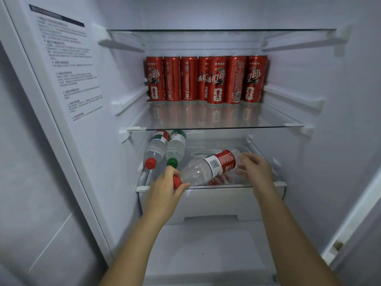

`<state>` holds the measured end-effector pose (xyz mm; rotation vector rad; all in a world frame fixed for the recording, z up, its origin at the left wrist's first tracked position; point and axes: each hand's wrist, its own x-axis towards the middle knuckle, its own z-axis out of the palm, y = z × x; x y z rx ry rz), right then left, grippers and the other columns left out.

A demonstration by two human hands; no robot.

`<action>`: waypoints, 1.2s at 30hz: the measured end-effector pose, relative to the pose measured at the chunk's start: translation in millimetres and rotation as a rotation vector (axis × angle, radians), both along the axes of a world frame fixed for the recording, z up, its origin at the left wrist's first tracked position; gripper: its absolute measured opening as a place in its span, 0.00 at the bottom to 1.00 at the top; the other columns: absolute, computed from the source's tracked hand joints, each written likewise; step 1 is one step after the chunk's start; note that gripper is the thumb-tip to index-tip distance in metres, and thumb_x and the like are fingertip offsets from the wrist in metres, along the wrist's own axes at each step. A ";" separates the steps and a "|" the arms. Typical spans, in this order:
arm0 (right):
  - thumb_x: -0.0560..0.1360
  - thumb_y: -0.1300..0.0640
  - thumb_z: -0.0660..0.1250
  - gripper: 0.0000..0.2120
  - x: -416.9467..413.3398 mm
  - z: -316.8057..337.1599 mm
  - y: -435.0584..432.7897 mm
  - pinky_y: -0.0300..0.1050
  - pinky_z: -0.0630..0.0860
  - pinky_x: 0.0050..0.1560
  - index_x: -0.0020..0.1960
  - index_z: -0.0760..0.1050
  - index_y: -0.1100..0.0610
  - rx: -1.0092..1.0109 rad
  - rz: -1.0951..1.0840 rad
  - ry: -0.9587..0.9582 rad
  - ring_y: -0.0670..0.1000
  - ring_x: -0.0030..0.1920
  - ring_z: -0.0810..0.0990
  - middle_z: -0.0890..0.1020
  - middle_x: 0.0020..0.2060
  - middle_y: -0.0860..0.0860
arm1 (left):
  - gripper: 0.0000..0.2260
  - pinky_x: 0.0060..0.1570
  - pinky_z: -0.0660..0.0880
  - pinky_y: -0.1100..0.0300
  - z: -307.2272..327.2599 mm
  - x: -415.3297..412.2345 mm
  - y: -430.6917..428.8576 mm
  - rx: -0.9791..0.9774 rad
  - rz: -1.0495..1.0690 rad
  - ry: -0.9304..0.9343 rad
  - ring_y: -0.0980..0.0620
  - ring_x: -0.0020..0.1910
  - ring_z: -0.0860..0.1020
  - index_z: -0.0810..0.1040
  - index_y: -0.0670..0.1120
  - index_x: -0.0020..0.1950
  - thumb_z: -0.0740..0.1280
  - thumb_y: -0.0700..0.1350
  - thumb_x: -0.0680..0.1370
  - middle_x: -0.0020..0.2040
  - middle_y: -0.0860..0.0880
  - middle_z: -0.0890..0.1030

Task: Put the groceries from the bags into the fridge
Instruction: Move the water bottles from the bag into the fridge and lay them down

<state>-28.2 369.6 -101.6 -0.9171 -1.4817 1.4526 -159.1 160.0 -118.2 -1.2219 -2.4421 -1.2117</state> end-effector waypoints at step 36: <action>0.82 0.57 0.56 0.17 -122.6 34.0 -26.2 0.49 0.69 0.61 0.69 0.72 0.59 0.521 0.389 -0.501 0.60 0.64 0.74 0.75 0.65 0.60 | 0.20 0.70 0.58 0.44 34.8 -61.0 36.8 -0.407 0.102 0.215 0.48 0.72 0.64 0.67 0.55 0.74 0.57 0.47 0.82 0.75 0.53 0.65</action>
